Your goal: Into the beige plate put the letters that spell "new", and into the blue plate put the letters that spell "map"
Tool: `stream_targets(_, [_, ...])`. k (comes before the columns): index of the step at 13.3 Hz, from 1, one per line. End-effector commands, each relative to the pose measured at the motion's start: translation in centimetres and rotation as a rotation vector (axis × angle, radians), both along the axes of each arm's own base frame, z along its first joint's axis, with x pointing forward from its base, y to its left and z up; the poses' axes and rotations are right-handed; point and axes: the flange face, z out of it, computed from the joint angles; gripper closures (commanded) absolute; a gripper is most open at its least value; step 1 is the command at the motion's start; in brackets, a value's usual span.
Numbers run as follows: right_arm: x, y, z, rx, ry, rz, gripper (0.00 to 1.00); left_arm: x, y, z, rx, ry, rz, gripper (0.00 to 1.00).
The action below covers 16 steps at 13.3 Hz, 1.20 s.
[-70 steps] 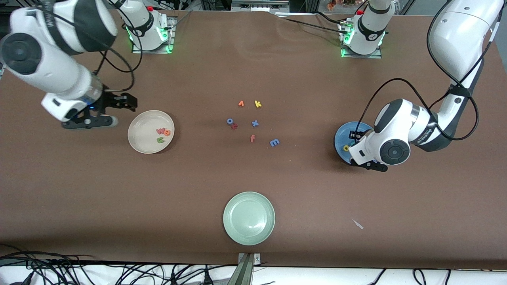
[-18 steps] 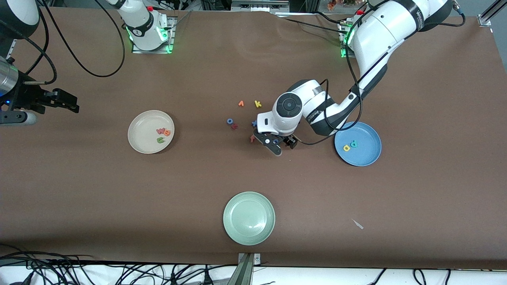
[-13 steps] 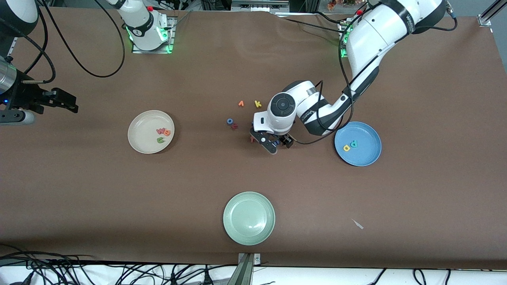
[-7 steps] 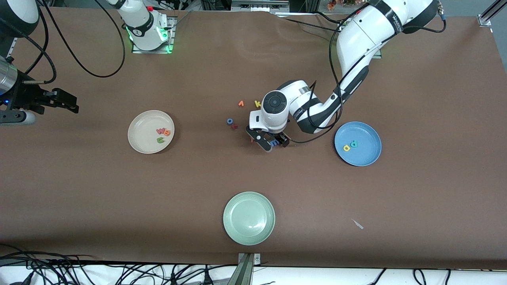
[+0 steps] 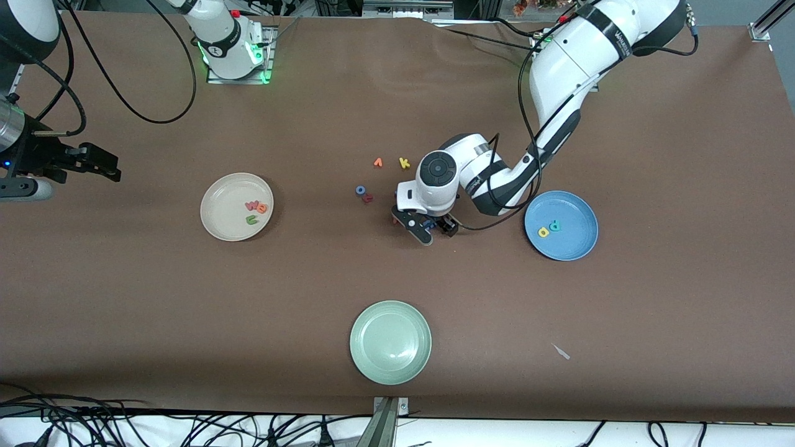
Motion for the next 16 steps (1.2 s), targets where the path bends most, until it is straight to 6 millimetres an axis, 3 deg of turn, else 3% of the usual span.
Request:
stream_targets(1, [0.38,-0.11,0.53,-0.014,-0.005,-0.004,0.0,0.2,-0.45,-0.03,0.008,-0.028,-0.013,0.1])
stream_targets(3, [0.33,-0.2,0.61,-0.014,-0.005,-0.005,0.0,0.17,-0.45,-0.13,0.008,-0.025,-0.009,0.14])
stream_targets(10, [0.38,-0.3,0.53,-0.016,-0.005,-0.008,0.0,0.28,-0.47,-0.02,0.008,-0.029,0.034,0.42])
stream_targets(12, [0.38,-0.3,0.53,-0.016,-0.005,-0.008,0.0,0.55,-0.53,0.27,0.003,-0.033,0.039,0.44])
stream_targets(16, [0.38,-0.22,0.53,-0.016,-0.005,-0.005,0.0,0.99,-0.6,0.32,-0.003,-0.034,0.057,0.55])
